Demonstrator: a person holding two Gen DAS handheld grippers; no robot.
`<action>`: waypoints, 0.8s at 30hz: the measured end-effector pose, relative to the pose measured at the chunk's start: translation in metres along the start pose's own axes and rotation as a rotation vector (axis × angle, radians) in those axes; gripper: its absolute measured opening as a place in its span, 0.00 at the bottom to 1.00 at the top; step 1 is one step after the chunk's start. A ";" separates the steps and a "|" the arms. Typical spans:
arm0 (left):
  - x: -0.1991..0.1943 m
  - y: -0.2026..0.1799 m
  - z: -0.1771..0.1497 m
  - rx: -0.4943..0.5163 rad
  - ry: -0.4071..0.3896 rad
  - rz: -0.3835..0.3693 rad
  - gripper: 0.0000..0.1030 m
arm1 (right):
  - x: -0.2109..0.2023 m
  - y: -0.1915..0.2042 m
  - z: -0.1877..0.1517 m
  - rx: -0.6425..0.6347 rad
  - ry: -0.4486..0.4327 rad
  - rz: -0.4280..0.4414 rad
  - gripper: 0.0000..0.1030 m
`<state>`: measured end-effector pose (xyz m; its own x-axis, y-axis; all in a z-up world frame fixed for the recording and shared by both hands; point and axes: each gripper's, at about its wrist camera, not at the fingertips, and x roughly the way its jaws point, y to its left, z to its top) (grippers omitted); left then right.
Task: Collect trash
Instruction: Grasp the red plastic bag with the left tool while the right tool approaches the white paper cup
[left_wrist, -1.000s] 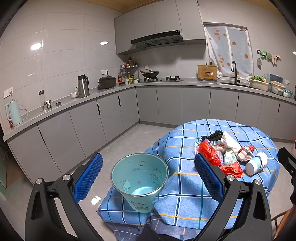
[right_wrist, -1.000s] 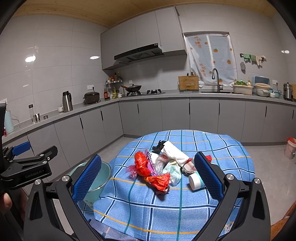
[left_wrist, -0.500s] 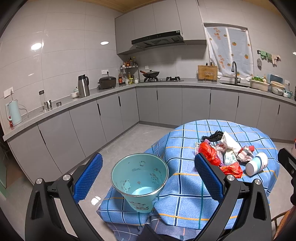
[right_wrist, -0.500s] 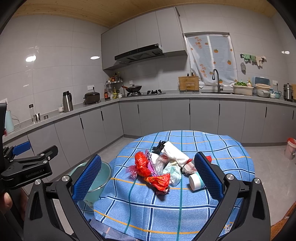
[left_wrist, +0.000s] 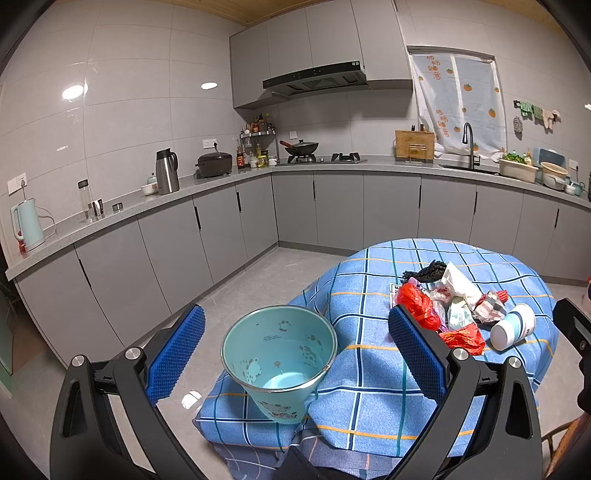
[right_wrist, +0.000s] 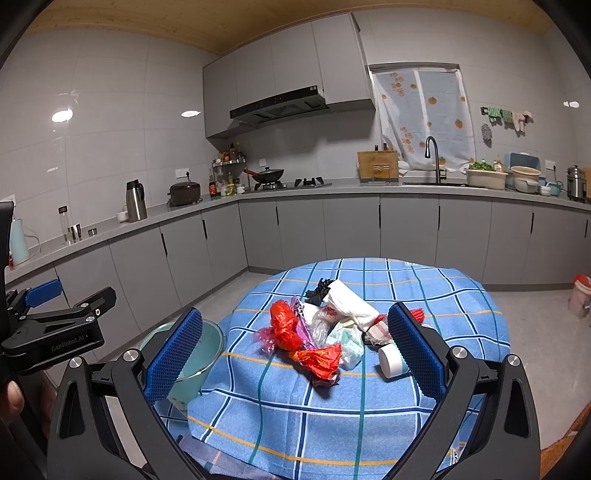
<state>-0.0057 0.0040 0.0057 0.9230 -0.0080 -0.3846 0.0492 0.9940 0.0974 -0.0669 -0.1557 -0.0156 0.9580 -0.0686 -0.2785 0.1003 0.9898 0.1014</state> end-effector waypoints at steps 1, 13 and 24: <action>0.000 0.000 0.000 0.000 0.000 0.000 0.95 | 0.000 0.000 0.000 0.000 0.000 0.000 0.96; 0.011 0.000 -0.005 -0.001 0.012 0.005 0.95 | 0.010 -0.002 -0.006 -0.002 0.024 -0.011 0.96; 0.068 -0.027 -0.020 0.045 0.083 -0.040 0.95 | 0.054 -0.054 -0.022 0.027 0.080 -0.166 0.96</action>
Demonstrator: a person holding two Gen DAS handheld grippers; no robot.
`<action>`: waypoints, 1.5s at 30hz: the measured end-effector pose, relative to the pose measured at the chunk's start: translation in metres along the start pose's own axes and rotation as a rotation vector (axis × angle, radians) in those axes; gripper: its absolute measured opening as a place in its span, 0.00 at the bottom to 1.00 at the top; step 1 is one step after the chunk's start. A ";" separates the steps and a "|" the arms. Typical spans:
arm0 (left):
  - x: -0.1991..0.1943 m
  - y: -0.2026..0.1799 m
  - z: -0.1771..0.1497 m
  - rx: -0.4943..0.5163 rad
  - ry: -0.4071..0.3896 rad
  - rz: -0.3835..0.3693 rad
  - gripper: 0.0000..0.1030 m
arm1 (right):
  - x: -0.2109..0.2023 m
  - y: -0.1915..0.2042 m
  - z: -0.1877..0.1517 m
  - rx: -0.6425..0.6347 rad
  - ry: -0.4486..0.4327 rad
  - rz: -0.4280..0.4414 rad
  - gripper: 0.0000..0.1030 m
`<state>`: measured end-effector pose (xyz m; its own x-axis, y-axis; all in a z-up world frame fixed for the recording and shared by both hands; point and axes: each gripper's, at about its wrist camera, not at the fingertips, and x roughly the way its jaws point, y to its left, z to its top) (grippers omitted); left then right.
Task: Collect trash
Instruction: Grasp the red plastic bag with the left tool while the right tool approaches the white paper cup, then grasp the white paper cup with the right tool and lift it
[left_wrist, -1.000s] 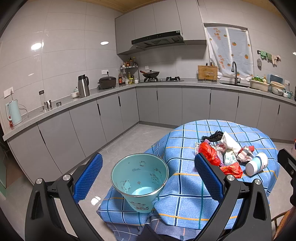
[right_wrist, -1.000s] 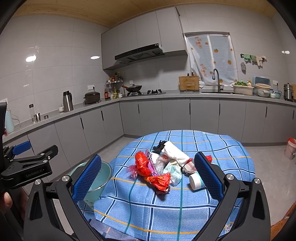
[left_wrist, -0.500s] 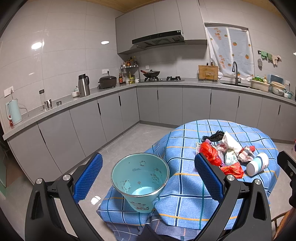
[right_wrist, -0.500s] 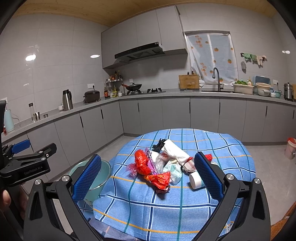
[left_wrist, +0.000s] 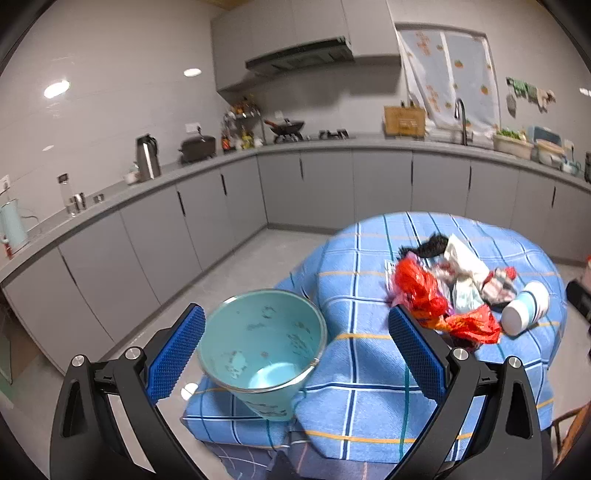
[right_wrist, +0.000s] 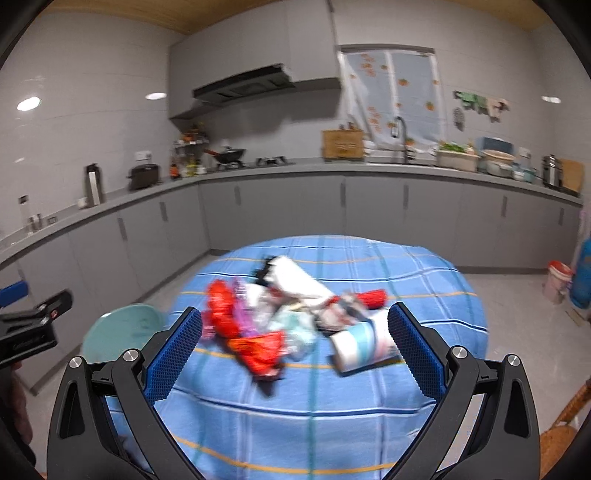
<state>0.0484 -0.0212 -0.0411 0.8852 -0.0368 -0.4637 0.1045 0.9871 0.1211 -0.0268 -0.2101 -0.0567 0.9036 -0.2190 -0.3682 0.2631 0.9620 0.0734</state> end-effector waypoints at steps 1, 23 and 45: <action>0.010 -0.006 -0.001 0.007 0.011 -0.007 0.95 | 0.006 -0.008 -0.001 0.012 0.008 -0.021 0.96; 0.140 -0.119 0.014 0.123 0.115 -0.196 0.95 | 0.112 -0.075 -0.037 0.074 0.160 -0.251 0.96; 0.131 -0.120 0.036 0.149 0.039 -0.314 0.23 | 0.123 -0.077 -0.045 0.057 0.174 -0.227 0.96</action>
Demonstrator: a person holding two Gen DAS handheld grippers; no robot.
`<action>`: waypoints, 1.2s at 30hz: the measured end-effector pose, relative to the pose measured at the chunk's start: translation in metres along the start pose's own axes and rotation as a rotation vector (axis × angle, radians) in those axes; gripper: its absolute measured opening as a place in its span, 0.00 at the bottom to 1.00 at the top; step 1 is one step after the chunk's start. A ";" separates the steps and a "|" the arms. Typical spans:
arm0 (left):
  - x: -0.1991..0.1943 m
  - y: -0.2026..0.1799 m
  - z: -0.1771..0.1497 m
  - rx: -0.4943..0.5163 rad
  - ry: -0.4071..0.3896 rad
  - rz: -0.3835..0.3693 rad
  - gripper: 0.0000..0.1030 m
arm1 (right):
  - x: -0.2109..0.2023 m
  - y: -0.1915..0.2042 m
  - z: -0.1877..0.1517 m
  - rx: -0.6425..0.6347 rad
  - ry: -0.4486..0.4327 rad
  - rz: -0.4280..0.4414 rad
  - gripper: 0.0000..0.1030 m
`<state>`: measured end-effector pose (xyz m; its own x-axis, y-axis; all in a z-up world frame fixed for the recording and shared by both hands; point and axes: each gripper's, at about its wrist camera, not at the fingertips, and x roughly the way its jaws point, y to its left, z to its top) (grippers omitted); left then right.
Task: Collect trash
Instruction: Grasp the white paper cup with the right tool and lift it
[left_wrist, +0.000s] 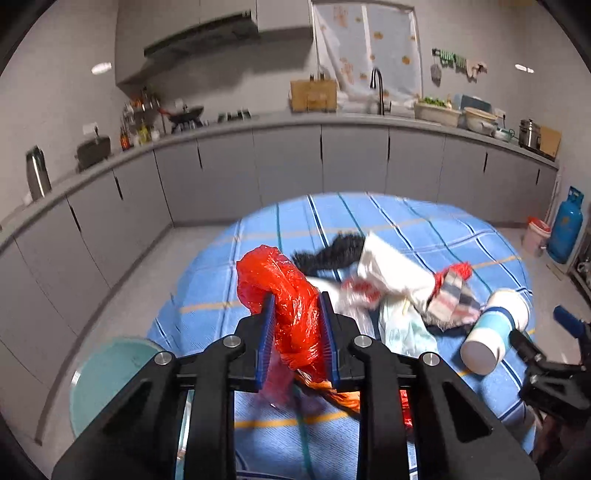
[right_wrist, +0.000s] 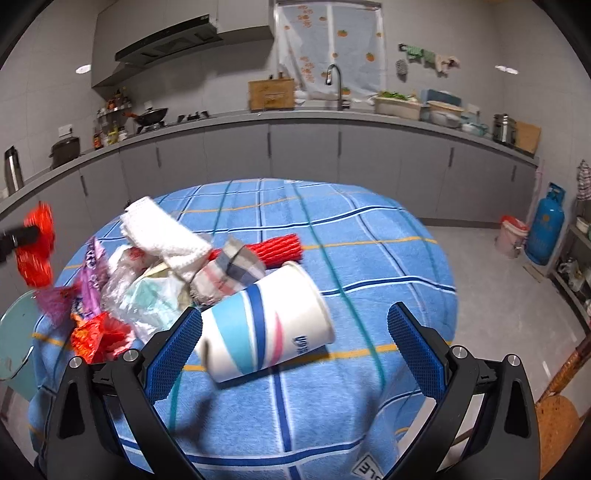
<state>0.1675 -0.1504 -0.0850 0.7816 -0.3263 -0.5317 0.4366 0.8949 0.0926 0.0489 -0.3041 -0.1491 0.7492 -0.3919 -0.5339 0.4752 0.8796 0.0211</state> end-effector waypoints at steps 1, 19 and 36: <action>-0.004 -0.003 0.001 0.020 -0.022 0.026 0.23 | 0.001 0.002 0.000 -0.008 0.003 0.000 0.96; 0.010 0.002 -0.016 0.020 0.045 0.031 0.23 | 0.023 0.006 0.002 -0.086 0.041 0.115 0.96; 0.009 -0.002 -0.020 0.016 0.054 0.009 0.23 | 0.033 0.011 -0.001 -0.150 0.071 0.128 0.96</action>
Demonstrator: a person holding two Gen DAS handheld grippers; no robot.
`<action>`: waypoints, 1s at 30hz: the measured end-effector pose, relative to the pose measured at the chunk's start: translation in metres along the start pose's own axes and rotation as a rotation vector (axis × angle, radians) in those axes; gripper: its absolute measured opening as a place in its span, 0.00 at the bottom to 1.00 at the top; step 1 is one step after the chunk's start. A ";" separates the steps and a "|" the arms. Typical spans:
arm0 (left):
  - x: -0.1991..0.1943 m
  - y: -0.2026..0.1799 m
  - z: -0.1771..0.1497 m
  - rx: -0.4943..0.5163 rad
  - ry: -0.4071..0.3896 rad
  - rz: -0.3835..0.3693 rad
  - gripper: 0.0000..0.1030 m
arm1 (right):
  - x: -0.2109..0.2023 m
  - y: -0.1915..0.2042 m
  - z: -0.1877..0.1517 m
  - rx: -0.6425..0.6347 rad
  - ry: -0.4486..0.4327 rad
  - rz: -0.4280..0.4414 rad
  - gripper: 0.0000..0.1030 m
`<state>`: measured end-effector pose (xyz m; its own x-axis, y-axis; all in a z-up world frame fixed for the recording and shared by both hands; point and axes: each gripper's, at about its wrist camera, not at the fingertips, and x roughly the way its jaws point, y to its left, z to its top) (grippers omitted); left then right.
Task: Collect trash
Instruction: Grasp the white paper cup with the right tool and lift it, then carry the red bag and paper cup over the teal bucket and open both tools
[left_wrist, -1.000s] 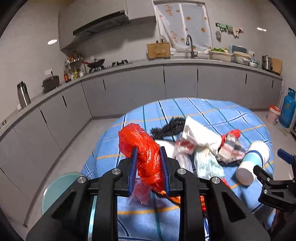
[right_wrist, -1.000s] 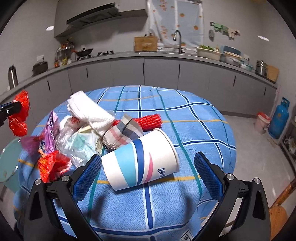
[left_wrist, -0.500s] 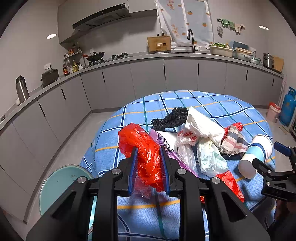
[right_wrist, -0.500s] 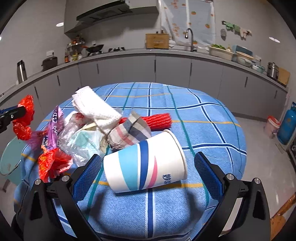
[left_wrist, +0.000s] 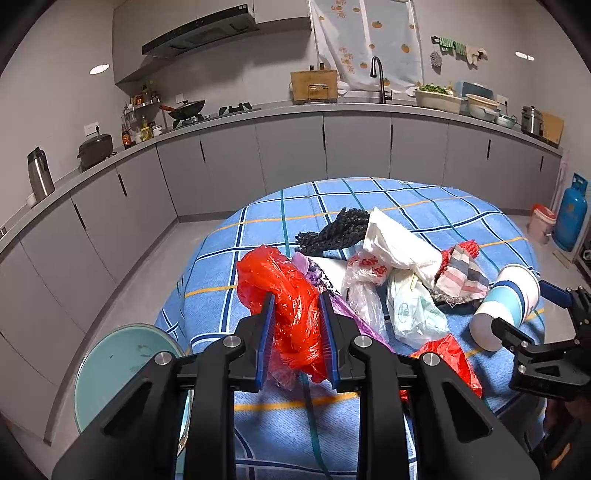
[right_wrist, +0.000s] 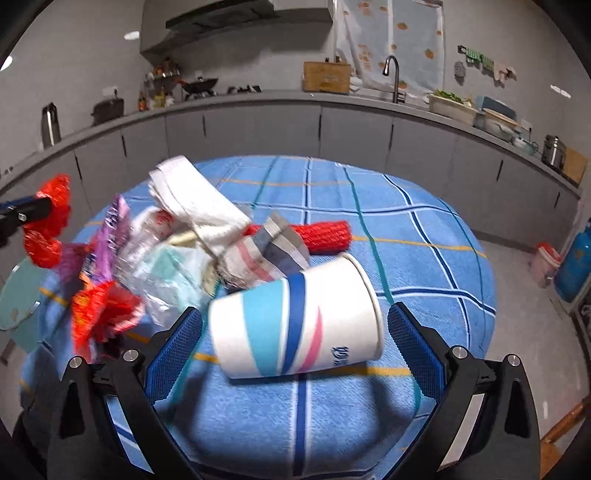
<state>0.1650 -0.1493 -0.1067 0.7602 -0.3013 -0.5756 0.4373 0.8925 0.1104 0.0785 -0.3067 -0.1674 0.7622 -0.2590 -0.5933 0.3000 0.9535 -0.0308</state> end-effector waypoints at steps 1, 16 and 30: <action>0.000 0.000 -0.001 -0.003 0.002 0.000 0.23 | 0.001 -0.001 -0.001 0.003 0.002 -0.004 0.96; -0.054 0.042 0.007 -0.069 -0.084 0.018 0.23 | -0.054 0.003 0.026 -0.010 -0.152 -0.033 0.87; -0.071 0.115 -0.014 -0.163 -0.064 0.151 0.23 | -0.072 0.087 0.062 -0.118 -0.238 0.151 0.87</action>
<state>0.1542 -0.0209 -0.0640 0.8425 -0.1762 -0.5091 0.2367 0.9700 0.0559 0.0857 -0.2144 -0.0773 0.9103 -0.1286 -0.3934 0.1151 0.9917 -0.0579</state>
